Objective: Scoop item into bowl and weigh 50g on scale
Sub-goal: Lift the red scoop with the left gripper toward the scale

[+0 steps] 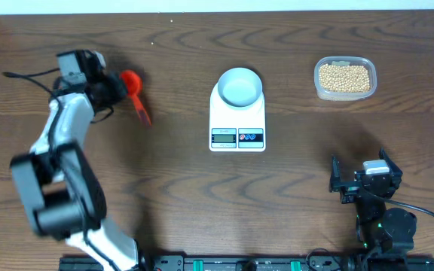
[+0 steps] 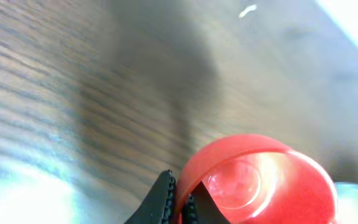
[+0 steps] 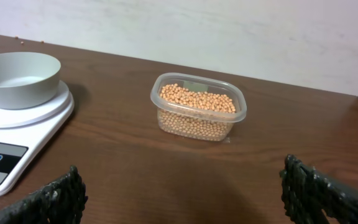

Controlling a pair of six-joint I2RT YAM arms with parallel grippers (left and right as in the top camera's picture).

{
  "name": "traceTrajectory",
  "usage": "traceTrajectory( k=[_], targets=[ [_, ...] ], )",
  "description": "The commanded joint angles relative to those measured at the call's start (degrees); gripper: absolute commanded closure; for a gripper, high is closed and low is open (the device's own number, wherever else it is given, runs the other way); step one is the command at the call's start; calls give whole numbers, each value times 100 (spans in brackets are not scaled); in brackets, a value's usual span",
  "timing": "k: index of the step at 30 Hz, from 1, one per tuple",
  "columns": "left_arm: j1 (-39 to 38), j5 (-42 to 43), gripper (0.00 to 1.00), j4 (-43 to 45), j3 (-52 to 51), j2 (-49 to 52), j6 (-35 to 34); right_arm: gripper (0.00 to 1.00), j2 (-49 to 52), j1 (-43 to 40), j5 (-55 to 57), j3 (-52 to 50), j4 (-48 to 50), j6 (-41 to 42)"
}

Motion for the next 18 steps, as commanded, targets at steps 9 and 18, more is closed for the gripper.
traceTrajectory(
  k=[9,18],
  targets=[
    [-608,529,93,-1572,66,-2337,-1932,1,-35,50,20,-22,7,-42],
    [-1753,-157,93,-2256,-138,-2444,-3165,1,-35,50,20,-22,7,-42]
  ],
)
